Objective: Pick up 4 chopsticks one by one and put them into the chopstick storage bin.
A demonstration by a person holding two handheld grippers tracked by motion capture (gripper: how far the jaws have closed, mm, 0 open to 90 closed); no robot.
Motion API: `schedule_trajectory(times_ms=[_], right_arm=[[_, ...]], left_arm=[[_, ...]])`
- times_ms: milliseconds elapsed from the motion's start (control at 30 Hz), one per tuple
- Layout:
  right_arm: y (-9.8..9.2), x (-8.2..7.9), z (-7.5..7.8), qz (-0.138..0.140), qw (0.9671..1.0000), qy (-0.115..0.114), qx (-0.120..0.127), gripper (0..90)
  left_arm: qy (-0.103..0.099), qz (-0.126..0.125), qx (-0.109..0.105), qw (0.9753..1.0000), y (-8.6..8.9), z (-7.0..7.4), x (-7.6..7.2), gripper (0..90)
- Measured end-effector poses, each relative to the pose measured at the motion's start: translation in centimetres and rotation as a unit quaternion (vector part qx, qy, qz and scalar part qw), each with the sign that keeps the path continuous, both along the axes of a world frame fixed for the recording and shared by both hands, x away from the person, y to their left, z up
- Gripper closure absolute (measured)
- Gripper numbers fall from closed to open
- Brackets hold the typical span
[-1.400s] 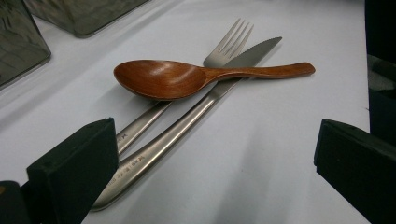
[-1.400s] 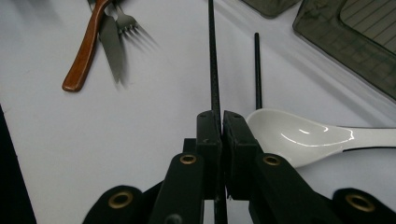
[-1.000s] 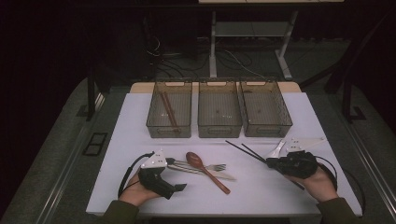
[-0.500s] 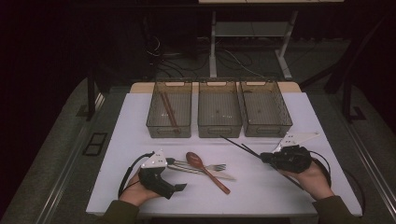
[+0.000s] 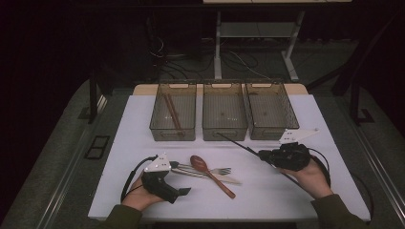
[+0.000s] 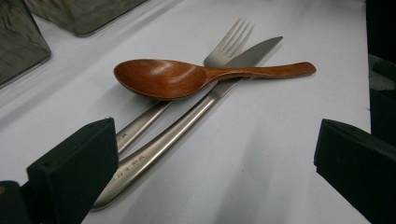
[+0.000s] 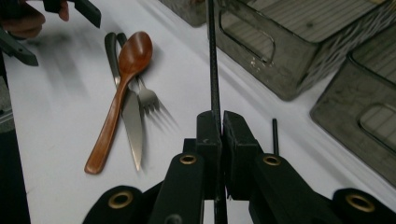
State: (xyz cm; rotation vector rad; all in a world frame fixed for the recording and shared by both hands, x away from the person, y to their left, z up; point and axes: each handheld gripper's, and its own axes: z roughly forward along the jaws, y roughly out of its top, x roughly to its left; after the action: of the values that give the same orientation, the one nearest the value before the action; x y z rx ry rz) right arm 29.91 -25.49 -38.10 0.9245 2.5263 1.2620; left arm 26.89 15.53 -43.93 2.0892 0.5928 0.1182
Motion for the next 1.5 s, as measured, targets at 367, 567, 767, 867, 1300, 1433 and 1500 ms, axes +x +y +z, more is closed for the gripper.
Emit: schedule_trajectory(times_ms=[367,567,767,867,1300,1433,1500], right_arm=[[2.7,1.3,0.6,0.008,0.9999,-0.007,0.011,85.9],[4.2,2.2,0.8,0.010,0.9998,-0.011,0.009,85.8],[5.6,3.0,1.1,0.008,0.9999,-0.012,0.008,85.9],[6.3,3.4,1.2,0.004,0.9999,-0.011,0.005,85.8],[9.3,5.6,2.0,-0.004,1.0000,-0.008,0.001,85.8],[10.2,6.4,2.3,-0.017,0.9998,-0.005,-0.005,85.8],[10.5,6.7,2.4,-0.018,0.9998,-0.005,-0.006,85.8]], left_arm=[[-0.003,-0.004,0.000,1.0000,0.0,0.0,0.0,0.0],[-0.003,-0.004,0.000,1.0000,0.1,0.0,0.0,0.0],[-0.001,-0.002,-0.001,1.0000,0.0,0.0,0.0,0.0],[-0.001,-0.001,-0.001,1.0000,0.1,0.1,0.0,0.0],[-0.005,-0.006,-0.002,1.0000,0.1,0.1,0.1,0.0],[-0.005,-0.007,-0.002,1.0000,0.1,0.1,0.0,0.0],[-0.004,-0.007,-0.003,1.0000,0.1,0.1,0.0,0.0]])
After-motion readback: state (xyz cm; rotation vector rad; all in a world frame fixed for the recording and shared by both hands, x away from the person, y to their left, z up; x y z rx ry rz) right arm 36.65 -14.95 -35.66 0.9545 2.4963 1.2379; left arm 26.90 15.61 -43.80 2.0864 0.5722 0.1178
